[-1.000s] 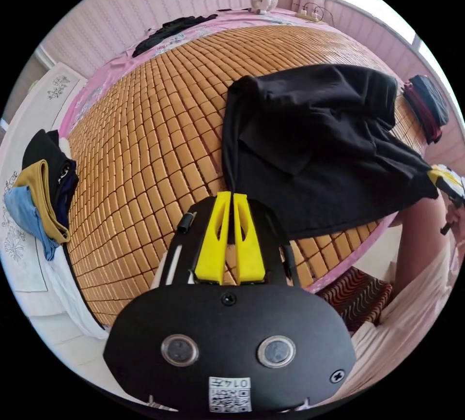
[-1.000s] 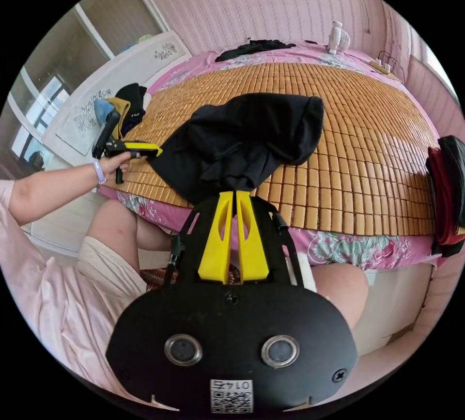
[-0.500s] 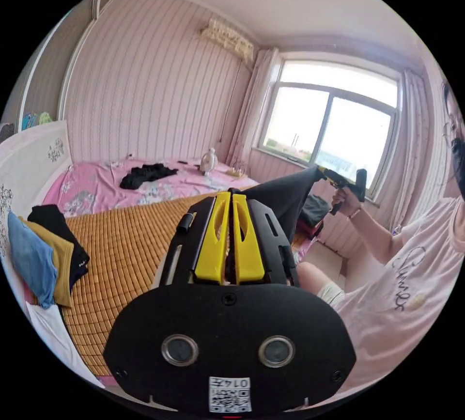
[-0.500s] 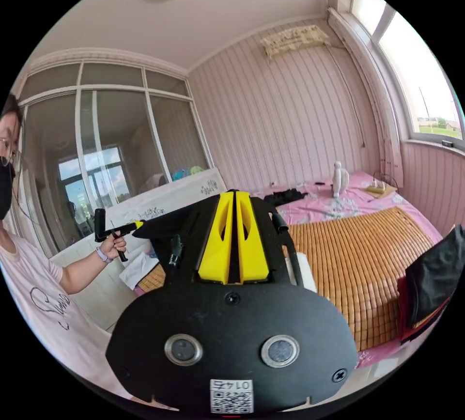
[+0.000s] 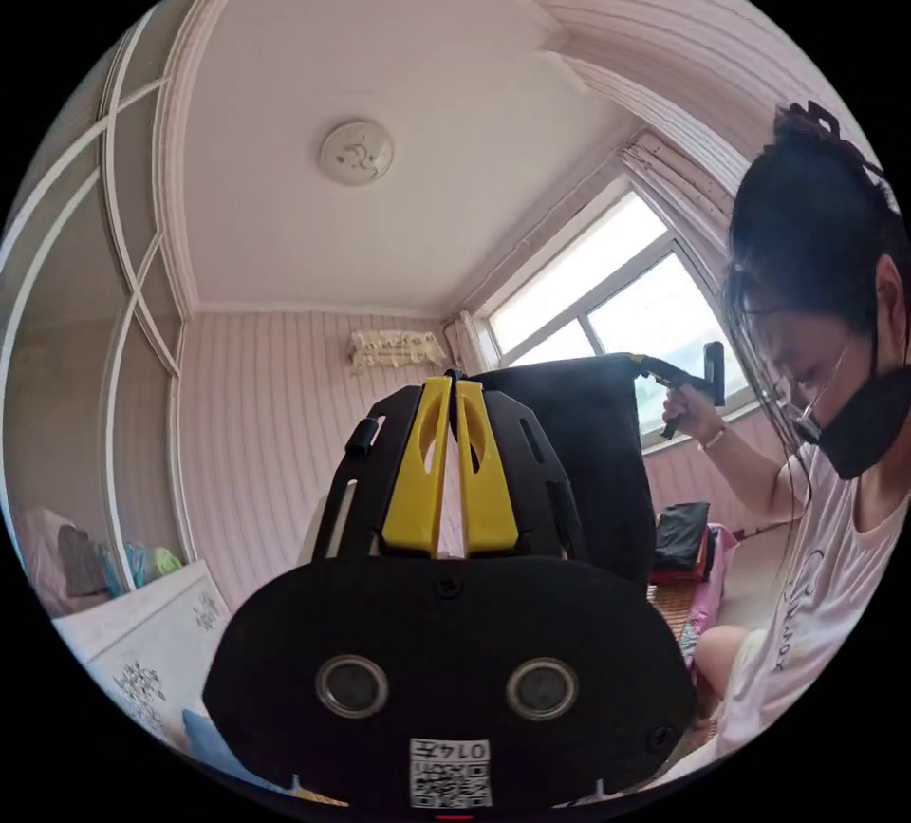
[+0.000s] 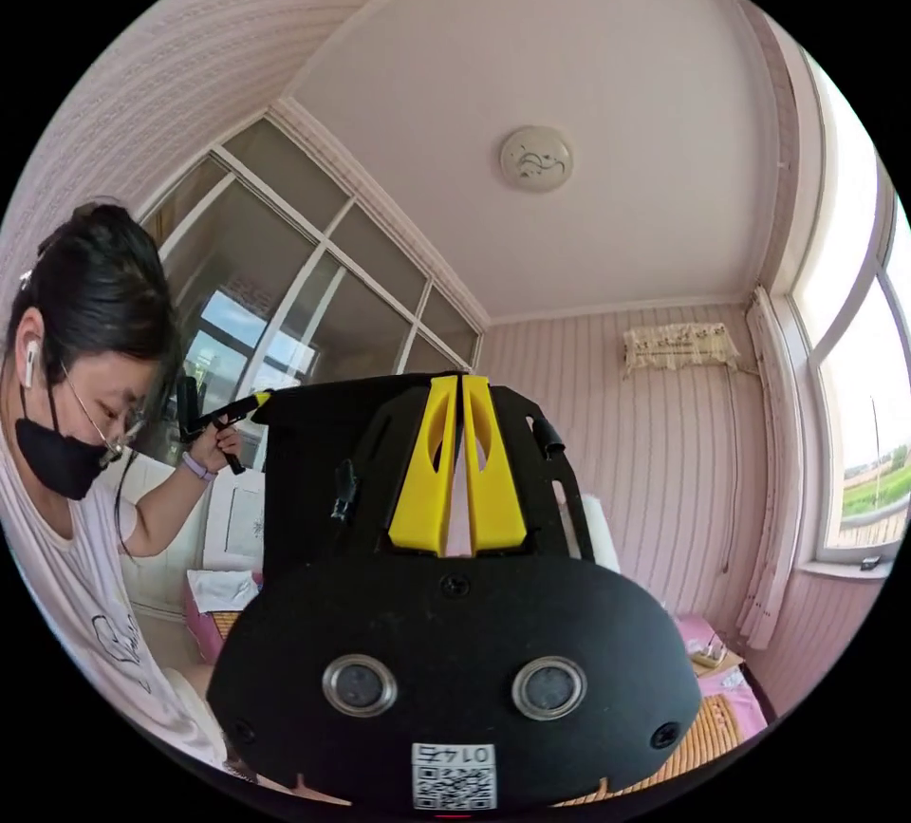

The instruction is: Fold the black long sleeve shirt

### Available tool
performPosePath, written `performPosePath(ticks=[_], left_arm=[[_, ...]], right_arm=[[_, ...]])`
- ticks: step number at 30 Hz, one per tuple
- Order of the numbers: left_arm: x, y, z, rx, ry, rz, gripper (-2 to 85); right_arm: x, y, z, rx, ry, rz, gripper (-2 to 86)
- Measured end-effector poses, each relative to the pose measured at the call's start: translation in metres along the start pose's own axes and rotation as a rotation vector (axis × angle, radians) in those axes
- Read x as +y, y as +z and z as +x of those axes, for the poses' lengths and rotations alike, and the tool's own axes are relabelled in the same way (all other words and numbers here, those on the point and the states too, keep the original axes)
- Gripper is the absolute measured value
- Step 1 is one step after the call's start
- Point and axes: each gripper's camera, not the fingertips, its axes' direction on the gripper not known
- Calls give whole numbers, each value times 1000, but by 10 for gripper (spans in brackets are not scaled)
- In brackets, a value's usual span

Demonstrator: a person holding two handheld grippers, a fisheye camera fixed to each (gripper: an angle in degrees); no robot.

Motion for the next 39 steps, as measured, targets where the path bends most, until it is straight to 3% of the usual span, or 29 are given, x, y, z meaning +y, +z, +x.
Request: performPosePath(ticks=[5, 7, 11, 13, 15, 17, 19, 24, 27, 30, 36, 39], left_arm=[[-57, -28, -11, -34, 58, 114, -10], [-54, -15, -27, -29, 21, 74, -10], [20, 61, -82, -64, -172, -220, -10], [74, 101, -107, -81, -289, -369, -10], [132, 140, -126, -85, -407, -501, -10], [183, 191, -132, -128, -384, -675, -10], [189, 219, -133, -140, -355, -703, -10], [138, 217, -154, -261, -379, -387, -10], [135, 202, -150, -240, -332, -276, -10], [184, 202, -138, -233, -279, -410, -10], [400, 181, -86, -172, -325, -867, -10], [521, 157, -55, -132, -506, -1083, -10]], right_arm=[[-56, 8, -9, -60, -114, 33, 0], [-50, 45, -4, 18, -170, -78, 0], [28, 147, 40, 83, -78, -456, 0], [114, 213, 69, 131, -10, -695, 0], [172, 254, 78, 227, -75, -827, -1], [209, 290, 86, 284, -132, -932, -1], [201, 324, 100, 310, -138, -919, -1], [129, 331, 114, 335, -116, -577, 0], [144, 326, 104, 290, -126, -551, 0], [217, 318, 98, 249, -105, -662, 0], [452, 289, 83, 149, 148, -1053, 1], [567, 270, 62, 127, 293, -1234, 1]])
